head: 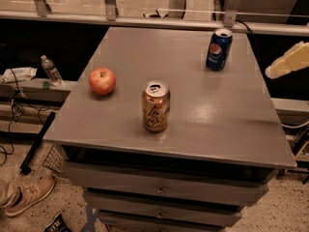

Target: Move pepsi can near orange can

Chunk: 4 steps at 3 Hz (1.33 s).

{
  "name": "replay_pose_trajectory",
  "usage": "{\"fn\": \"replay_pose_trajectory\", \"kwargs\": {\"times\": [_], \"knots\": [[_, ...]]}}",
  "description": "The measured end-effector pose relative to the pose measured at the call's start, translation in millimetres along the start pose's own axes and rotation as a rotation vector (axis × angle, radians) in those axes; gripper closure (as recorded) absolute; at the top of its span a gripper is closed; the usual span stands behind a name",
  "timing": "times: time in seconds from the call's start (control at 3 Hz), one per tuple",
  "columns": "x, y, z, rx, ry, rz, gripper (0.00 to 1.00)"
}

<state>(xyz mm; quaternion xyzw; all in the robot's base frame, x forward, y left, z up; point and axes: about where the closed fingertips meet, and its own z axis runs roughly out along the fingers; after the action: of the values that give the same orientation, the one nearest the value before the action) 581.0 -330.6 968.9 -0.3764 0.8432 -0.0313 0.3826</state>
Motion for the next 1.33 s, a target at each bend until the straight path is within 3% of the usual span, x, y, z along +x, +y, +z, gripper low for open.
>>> {"fn": "replay_pose_trajectory", "kwargs": {"times": [0.33, 0.67, 1.0, 1.33], "knots": [[-31.2, -13.7, 37.8, -0.017, -0.076, 0.067, 0.00], [-67.7, -22.1, 87.4, -0.069, -0.132, 0.126, 0.00], [-84.4, -20.0, 115.2, -0.111, -0.156, 0.162, 0.00], [-100.8, -8.6, 135.1, -0.153, -0.158, 0.159, 0.00]]}}
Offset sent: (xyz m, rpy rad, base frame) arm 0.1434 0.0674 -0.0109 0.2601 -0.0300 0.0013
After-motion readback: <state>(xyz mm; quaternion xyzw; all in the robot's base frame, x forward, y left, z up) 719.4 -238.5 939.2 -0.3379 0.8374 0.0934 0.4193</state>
